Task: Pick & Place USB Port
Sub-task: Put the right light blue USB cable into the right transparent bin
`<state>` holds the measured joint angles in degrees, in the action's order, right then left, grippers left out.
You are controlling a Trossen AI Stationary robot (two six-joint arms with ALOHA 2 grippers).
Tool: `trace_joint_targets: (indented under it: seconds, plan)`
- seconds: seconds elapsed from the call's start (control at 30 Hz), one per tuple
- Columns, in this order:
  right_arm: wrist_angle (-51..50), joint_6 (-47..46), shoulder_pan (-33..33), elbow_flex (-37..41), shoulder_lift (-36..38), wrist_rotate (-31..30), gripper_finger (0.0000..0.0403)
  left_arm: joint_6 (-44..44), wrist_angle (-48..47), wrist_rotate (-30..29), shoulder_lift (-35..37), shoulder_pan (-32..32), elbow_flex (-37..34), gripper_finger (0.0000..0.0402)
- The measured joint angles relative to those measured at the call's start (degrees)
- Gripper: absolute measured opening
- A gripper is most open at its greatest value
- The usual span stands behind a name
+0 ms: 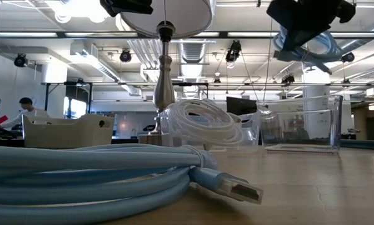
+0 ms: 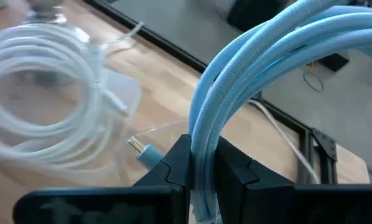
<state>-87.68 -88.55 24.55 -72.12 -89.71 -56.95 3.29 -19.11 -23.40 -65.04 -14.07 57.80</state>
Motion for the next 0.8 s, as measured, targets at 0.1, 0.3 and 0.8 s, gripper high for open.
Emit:
trace_joint_targets:
  seconds: [0.1,0.3,0.8]
  plan:
    - [4.3,3.6,-2.1,4.9,4.2,-0.1,0.0038,0.5,0.0,0.0,0.0,0.0,0.0,0.0163]
    - [29.3,25.4,-7.4,18.2,12.4,0.7,0.0038,1.7,0.1,0.0,0.0,0.0,-0.1,0.0163]
    - [58.7,42.6,-16.2,38.5,24.2,12.2,0.0038,1.8,0.3,0.0,0.0,0.0,-0.9,0.0163]
